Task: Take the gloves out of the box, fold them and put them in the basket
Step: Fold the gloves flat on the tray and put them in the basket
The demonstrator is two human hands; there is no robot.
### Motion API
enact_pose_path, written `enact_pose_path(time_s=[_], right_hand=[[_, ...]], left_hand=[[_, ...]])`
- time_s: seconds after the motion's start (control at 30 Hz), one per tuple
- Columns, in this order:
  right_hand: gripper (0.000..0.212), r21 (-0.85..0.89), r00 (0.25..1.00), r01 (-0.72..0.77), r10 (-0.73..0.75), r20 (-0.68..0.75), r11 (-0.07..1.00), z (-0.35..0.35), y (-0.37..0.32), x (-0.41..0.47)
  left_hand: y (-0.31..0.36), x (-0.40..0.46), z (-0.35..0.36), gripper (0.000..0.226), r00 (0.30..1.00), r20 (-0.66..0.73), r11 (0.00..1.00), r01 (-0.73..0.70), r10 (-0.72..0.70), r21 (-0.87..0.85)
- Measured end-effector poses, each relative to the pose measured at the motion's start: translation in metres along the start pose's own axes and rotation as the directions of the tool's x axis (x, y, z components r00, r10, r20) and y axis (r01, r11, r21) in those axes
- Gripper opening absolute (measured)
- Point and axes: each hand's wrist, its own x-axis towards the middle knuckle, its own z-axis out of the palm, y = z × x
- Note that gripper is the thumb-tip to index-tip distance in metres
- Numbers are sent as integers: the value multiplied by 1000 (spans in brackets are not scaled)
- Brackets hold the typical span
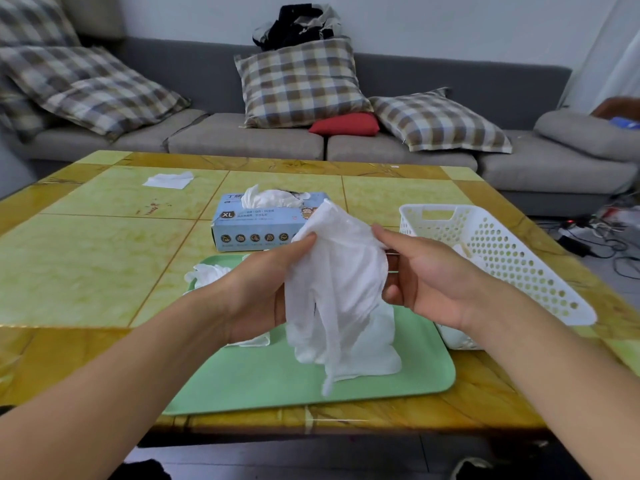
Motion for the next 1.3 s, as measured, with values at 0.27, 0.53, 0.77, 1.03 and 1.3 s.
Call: enact_pose_path(time_s=[0.27, 0.53, 0.77, 1.03, 1.3], right_hand=[[35, -71, 990, 105, -98, 97, 992, -3, 5, -1], [31, -95, 993, 48, -37, 110, 994, -18, -8, 4], [33, -37, 997, 47, -49, -61, 998, -15, -1, 38], [20, -222, 758, 643, -651, 42, 733, -22, -28, 22], [6, -879, 950, 294, -214, 227, 375, -32, 28, 35]], left_hand=[[0, -5, 5, 40, 989, 137, 998, 64, -62, -10], [14, -1, 10, 41, 991, 56, 935, -131, 119, 329], [7, 46, 10, 26, 991, -75, 896, -64, 108, 440], [42, 44, 10, 24, 693, 297, 491, -692, 656, 529], [-34, 69, -36, 21, 864, 447, 262, -498, 231, 827]])
